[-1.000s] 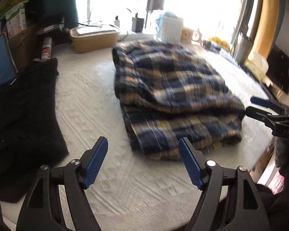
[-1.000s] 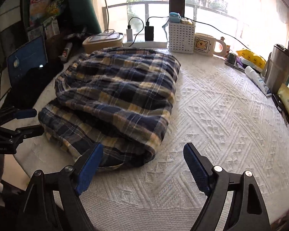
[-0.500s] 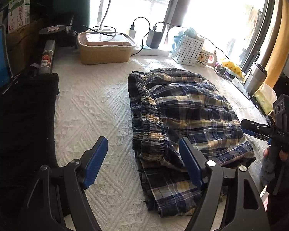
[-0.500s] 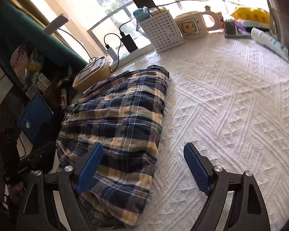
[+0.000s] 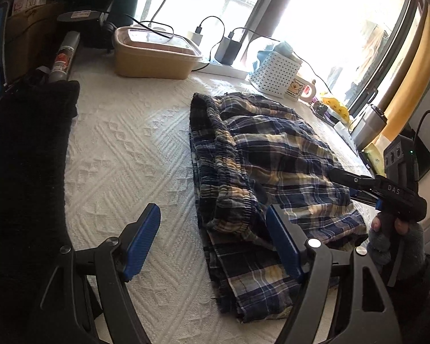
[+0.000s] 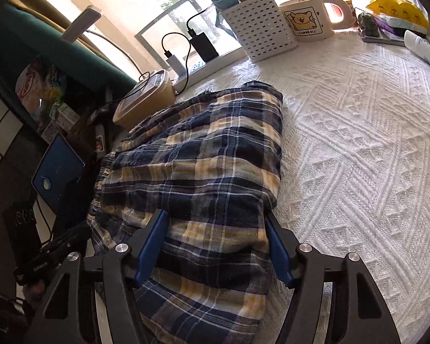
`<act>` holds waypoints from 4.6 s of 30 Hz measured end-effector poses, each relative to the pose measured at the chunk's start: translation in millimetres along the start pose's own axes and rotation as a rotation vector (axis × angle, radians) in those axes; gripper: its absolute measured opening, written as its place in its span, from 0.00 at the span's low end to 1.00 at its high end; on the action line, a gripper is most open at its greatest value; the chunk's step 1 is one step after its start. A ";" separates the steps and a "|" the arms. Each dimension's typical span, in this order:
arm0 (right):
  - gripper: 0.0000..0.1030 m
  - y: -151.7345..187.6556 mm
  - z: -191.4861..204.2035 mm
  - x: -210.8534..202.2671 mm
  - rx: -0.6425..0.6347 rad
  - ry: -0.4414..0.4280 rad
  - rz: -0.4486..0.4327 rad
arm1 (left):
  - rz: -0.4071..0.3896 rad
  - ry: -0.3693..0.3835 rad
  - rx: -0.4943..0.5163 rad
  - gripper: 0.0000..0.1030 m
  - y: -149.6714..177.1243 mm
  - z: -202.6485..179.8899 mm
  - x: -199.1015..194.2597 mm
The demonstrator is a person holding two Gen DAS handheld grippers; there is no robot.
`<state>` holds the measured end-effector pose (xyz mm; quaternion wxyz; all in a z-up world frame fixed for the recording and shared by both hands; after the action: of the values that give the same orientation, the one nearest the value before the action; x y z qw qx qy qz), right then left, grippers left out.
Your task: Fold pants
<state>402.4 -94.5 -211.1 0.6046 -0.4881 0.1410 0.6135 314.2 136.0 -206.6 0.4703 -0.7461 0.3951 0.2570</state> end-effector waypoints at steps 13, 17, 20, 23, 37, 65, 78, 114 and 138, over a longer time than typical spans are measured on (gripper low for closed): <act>0.10 -0.9 -10.6 -0.3 -0.027 0.067 -0.006 | 0.062 0.111 -0.052 0.74 -10.6 -16.1 23.0; 0.09 4.2 -17.4 -6.9 -0.034 0.095 -0.010 | 0.060 0.100 -0.045 0.74 -14.9 -20.0 29.3; 0.09 6.8 -19.2 -8.1 -0.037 0.102 -0.014 | 0.050 0.081 -0.048 0.74 -21.3 -20.1 34.4; 0.10 7.0 -19.8 -8.1 -0.039 0.100 -0.020 | 0.047 0.082 -0.067 0.73 -24.8 -18.2 36.1; 0.12 7.2 -17.7 -7.9 -0.044 0.075 -0.019 | 0.046 0.098 -0.062 0.28 -20.8 -22.7 38.6; 0.12 -12.0 21.9 -26.5 -0.216 0.135 -0.094 | -0.090 0.032 0.029 0.26 -34.9 -43.0 -9.0; 0.12 -27.8 67.9 -82.6 -0.290 0.132 -0.200 | -0.192 0.053 0.067 0.26 -51.6 -55.1 -61.8; 0.10 -23.3 45.5 -43.2 -0.282 0.175 -0.135 | -0.007 0.070 -0.016 0.28 0.5 -31.8 -9.5; 0.10 24.0 -9.2 -20.0 -0.199 0.177 -0.033 | 0.099 0.188 -0.100 0.78 -7.1 -17.9 4.5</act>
<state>381.1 -119.1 -210.2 0.5484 -0.6000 0.1244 0.5691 322.8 120.0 -198.8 0.3801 -0.7689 0.4608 0.2281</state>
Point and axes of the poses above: each gripper's, at about its wrist camera, not at the fingertips, and x roughly the way its jaws point, z to its left, y to its underside, the point moved 10 cm from there along x, roughly the way its jaws point, and after that the axes turned 9 degrees about z, right-handed, at the moved point
